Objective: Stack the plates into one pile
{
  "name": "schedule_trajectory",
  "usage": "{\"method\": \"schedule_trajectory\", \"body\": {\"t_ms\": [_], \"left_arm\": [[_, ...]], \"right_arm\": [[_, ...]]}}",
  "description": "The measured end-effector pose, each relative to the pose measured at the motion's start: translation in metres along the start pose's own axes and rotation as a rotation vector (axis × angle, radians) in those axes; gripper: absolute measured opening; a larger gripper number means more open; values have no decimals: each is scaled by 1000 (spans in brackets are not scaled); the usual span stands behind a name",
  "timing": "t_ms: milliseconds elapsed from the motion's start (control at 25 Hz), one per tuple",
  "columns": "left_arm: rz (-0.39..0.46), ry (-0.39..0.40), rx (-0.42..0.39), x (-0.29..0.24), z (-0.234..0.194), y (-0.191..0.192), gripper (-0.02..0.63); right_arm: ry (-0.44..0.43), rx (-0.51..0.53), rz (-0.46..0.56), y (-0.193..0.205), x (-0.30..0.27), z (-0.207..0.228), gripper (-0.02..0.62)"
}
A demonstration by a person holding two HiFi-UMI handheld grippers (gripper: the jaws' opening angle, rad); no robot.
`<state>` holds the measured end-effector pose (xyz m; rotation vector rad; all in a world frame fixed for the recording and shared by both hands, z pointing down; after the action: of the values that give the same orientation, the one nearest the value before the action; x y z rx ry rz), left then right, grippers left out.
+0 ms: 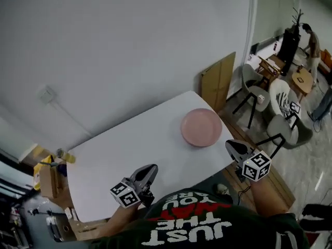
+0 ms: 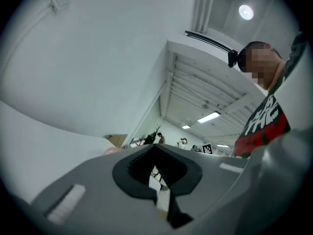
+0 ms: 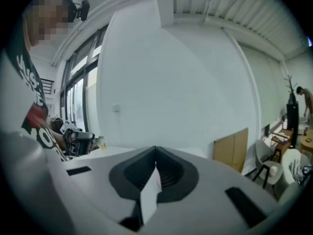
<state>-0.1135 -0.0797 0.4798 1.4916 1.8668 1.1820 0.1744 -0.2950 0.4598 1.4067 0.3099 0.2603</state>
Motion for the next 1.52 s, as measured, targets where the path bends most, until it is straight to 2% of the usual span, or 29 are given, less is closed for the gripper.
{"method": "schedule_trajectory", "body": {"t_ms": [160, 280, 360, 480, 640, 800, 1080, 1520], "left_arm": [[107, -177, -16, -79, 23, 21, 8], [135, -273, -57, -119, 57, 36, 8], [150, -330, -64, -134, 75, 44, 8], [155, -383, -89, -140, 98, 57, 8], [185, -390, -122, -130, 117, 59, 8], [183, -417, -164, -127, 125, 59, 8], [154, -450, -199, -129, 123, 56, 8], [171, -479, -208, -128, 119, 57, 8]], "right_arm": [[-198, -1, -26, -21, -15, 72, 8], [-357, 13, -76, -36, -18, 106, 8], [-410, 0, -88, -39, -18, 121, 8], [-430, -54, -99, -33, -17, 131, 8], [-468, -67, -114, -28, -22, 127, 6], [-462, -99, -125, -27, -25, 133, 6], [-468, -63, -145, -27, -30, 135, 5], [-506, -24, -143, -26, -34, 134, 5]]}}
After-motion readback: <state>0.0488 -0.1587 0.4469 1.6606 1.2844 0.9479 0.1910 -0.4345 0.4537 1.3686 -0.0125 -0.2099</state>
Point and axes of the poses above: the fingertips, and each gripper's own axes: x backward along the fingers, z to its right, y out of its underside, the point moved 5 cm from there along x, backward along the fingers, and after that the axes turned 9 degrees about z, right-handed, at the moved point
